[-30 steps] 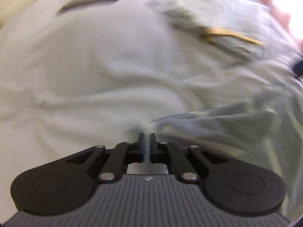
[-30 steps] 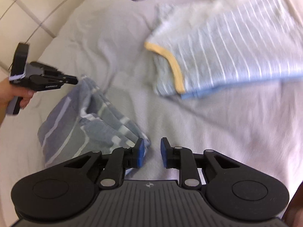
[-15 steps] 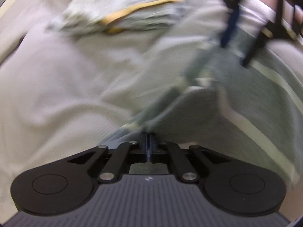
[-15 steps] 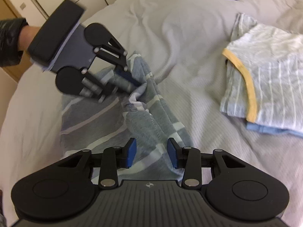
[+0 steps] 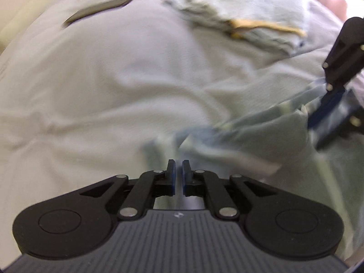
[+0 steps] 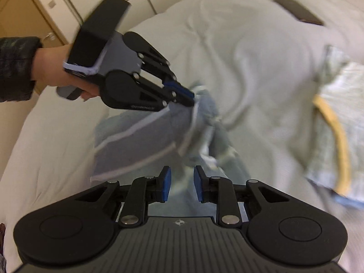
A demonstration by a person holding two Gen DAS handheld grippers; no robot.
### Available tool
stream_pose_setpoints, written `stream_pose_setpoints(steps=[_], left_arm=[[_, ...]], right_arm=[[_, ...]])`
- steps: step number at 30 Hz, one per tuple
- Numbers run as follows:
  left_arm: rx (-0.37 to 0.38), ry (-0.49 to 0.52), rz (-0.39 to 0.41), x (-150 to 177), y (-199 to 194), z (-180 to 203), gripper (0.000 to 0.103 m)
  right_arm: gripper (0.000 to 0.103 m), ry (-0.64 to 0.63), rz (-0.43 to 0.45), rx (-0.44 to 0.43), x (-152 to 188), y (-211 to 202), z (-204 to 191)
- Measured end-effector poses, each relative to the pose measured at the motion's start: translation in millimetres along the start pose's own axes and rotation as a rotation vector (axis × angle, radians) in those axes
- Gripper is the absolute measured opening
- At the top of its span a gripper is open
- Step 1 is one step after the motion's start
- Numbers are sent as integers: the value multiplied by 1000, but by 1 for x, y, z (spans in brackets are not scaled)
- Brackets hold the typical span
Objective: Fold clothes
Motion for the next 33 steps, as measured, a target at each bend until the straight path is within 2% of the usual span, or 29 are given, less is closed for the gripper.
stream_pose_setpoints(steps=[3, 6, 9, 13, 16, 19, 20, 21, 23, 25, 27, 30, 33], left_arm=[[-30, -72, 6, 14, -11, -8, 5], [-34, -134, 31, 25, -27, -6, 5], [-4, -181, 57, 33, -40, 9, 5], [18, -200, 18, 52, -32, 30, 5], [4, -201, -31, 71, -17, 38, 5], [-61, -227, -58, 96, -11, 20, 6], [-88, -246, -67, 105, -11, 10, 6], [-115, -278, -79, 116, -14, -1, 8], [-164, -353, -102, 139, -23, -24, 15], [-204, -418, -116, 160, -37, -39, 15], [-215, -461, -106, 175, -56, -43, 15], [-197, -437, -71, 180, -80, -22, 15], [-140, -379, -38, 170, -84, 16, 15]], right_arm=[[18, 11, -9, 68, -9, 27, 21], [23, 104, -6, 154, -14, 27, 50], [23, 118, 20, 173, -13, 10, 55], [23, 14, 43, 79, -10, -5, 18], [22, -67, 2, 19, -1, 7, -9], [20, -30, -46, 54, 8, 28, 1], [13, -6, -52, 69, 12, 30, 9], [2, 16, -58, 85, 16, 31, 15], [0, 21, -63, 115, 23, 26, 25], [2, 29, -70, 148, 31, 18, 26], [18, 45, -74, 186, 39, 11, 26], [28, 49, -64, 198, 45, -2, 11], [29, 26, -50, 170, 50, -12, -21]])
Point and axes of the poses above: each gripper's, at about its wrist camera, not at the fingertips, and y roughly the way its jaws point, z to its right, x to its underside, the point moved 7 cm from there along y, roughly the way its jaws point, and after that the axes turned 7 degrees about -z, right-handed, at the moved point
